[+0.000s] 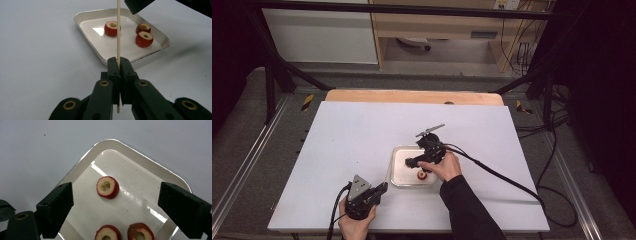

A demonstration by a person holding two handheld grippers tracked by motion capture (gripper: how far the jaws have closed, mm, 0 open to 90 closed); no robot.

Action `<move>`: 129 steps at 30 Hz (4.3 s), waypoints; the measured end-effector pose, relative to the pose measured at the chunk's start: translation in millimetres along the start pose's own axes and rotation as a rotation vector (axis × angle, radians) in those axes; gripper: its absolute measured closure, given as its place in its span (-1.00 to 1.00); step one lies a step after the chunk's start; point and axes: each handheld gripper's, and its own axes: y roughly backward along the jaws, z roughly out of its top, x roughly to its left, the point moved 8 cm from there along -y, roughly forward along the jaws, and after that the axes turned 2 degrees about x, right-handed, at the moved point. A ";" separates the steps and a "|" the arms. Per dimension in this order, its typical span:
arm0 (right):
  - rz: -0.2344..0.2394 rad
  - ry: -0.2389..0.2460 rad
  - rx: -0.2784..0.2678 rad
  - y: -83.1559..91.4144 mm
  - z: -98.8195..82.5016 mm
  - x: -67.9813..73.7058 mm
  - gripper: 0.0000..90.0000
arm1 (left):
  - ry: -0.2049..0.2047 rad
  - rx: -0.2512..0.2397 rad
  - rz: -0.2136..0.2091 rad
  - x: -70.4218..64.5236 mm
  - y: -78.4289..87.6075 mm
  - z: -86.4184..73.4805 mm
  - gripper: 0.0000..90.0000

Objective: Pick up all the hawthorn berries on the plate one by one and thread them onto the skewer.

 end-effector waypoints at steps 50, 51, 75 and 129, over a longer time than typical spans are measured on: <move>-0.066 -0.071 0.186 -37.8 1.1 11.4 0.36 | -0.004 -0.001 -0.028 1.1 -0.5 -2.8 0.96; -0.058 -0.072 0.170 -34.9 2.7 12.1 0.36 | -0.004 -0.003 -0.028 1.0 -0.3 -2.7 0.96; 0.226 -0.267 -0.578 83.2 17.2 -10.1 0.36 | -0.034 -0.011 -0.100 -46.6 -27.5 19.2 0.96; 0.255 -0.193 -0.724 72.8 -2.0 14.6 0.36 | 0.099 -0.006 -0.099 -61.3 -39.8 27.0 0.97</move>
